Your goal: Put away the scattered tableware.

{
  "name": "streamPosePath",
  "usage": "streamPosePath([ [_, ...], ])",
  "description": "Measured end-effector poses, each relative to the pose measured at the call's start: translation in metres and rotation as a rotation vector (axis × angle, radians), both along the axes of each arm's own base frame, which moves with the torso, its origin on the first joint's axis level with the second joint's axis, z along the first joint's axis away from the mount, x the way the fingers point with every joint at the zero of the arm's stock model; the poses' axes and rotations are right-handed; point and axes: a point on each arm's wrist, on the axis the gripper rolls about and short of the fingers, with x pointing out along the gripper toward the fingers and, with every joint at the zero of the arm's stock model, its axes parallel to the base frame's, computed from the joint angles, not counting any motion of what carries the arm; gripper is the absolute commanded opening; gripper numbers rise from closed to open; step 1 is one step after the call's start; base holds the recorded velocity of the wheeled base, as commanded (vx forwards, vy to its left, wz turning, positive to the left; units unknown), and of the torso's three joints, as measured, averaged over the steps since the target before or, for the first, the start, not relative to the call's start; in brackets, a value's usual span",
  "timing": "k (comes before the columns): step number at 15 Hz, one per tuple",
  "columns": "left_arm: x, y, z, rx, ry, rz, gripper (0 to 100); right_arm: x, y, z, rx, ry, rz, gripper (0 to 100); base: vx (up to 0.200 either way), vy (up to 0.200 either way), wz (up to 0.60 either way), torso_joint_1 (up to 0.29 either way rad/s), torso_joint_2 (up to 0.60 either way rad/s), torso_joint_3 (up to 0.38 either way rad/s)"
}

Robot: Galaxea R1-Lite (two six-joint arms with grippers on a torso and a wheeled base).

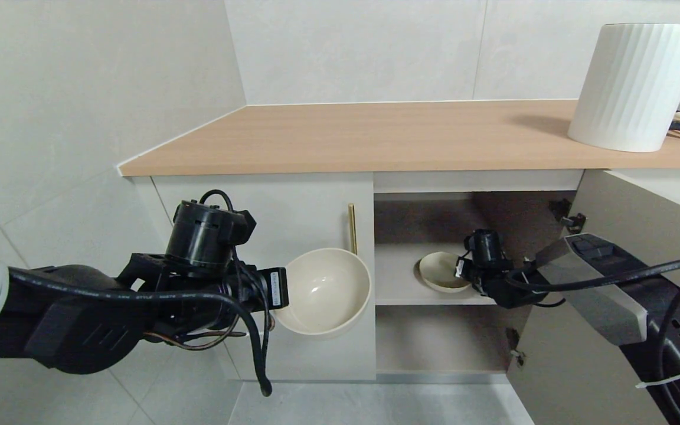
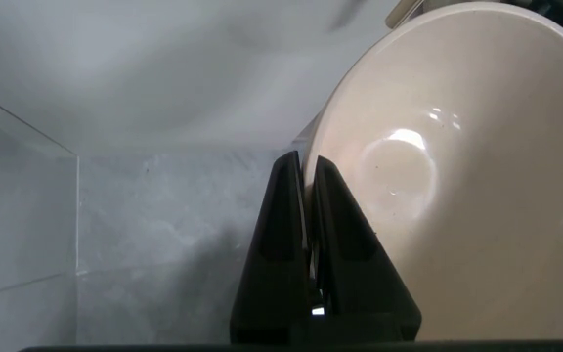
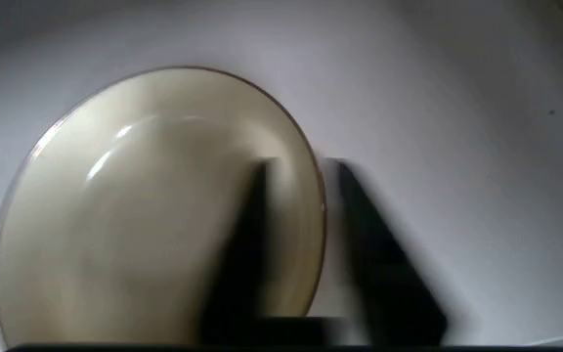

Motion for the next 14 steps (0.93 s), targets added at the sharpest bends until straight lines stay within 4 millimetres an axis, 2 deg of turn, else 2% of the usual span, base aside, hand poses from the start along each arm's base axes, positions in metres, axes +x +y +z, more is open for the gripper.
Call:
streamPosePath([
  [4, 0.002, -0.002, -0.002, 0.000, -0.003, -0.005, 0, -0.005, -0.001, 0.015, 0.021, -0.015, -0.024, 100, 0.000, 0.000, 0.00, 0.000, 0.00, 0.000],
  [6, 0.005, -0.013, -0.004, -0.013, -0.040, -0.027, 0, -0.021, 0.001, 0.028, 0.032, 0.012, -0.006, 100, 0.000, 0.000, 0.00, 0.000, 0.00, 0.000],
  [8, 0.007, -0.025, -0.009, -0.009, -0.035, -0.054, 0, -0.051, 0.008, 0.054, 0.065, 0.046, 0.083, 100, 0.000, 0.000, 0.00, 0.000, 0.00, 0.000],
  [10, 0.009, -0.036, -0.019, 0.017, -0.018, -0.063, 0, -0.087, 0.020, 0.088, 0.097, 0.059, 0.219, 100, 0.000, 0.000, 0.00, 0.000, 0.00, 0.000],
  [14, 0.001, -0.054, -0.033, 0.060, 0.035, -0.117, 0, -0.179, 0.051, 0.149, 0.136, 0.059, 0.571, 100, 0.000, 0.000, 0.00, 0.000, 0.00, 0.000],
])
